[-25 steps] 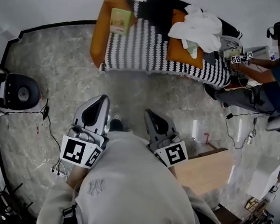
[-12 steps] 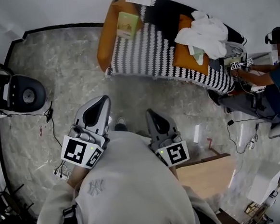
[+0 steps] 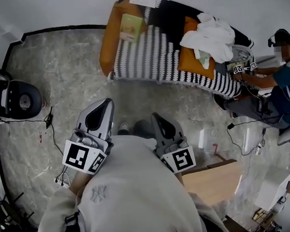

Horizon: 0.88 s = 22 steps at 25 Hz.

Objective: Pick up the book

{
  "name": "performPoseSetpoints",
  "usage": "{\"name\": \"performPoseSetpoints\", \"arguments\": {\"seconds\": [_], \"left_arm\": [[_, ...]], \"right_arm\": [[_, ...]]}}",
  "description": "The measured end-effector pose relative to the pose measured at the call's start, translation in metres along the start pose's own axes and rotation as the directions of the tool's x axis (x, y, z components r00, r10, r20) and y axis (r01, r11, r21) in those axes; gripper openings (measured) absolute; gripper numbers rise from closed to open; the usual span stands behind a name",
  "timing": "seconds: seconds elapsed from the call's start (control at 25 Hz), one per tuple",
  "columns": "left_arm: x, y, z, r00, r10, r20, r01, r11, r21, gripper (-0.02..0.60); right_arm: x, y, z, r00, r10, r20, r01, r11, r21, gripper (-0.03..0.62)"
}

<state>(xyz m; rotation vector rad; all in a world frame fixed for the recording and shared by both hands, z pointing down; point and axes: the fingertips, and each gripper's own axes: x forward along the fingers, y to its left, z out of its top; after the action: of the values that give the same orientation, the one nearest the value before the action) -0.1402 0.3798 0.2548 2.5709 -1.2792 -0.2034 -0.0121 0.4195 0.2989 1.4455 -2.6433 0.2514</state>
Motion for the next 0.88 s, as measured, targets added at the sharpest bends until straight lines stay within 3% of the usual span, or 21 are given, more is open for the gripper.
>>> {"name": "performPoseSetpoints", "arguments": {"seconds": [0.48, 0.88], "left_arm": [[0.015, 0.012, -0.01, 0.998, 0.037, -0.043, -0.038, 0.999, -0.02, 0.009], [0.086, 0.028, -0.013, 0.997, 0.042, -0.068, -0.044, 0.999, -0.026, 0.009]], "right_arm": [[0.015, -0.014, -0.01, 0.999, 0.03, -0.038, -0.029, 0.999, 0.044, 0.018], [0.059, -0.072, -0.006, 0.997, 0.051, -0.05, -0.047, 0.996, 0.074, 0.018]]}}
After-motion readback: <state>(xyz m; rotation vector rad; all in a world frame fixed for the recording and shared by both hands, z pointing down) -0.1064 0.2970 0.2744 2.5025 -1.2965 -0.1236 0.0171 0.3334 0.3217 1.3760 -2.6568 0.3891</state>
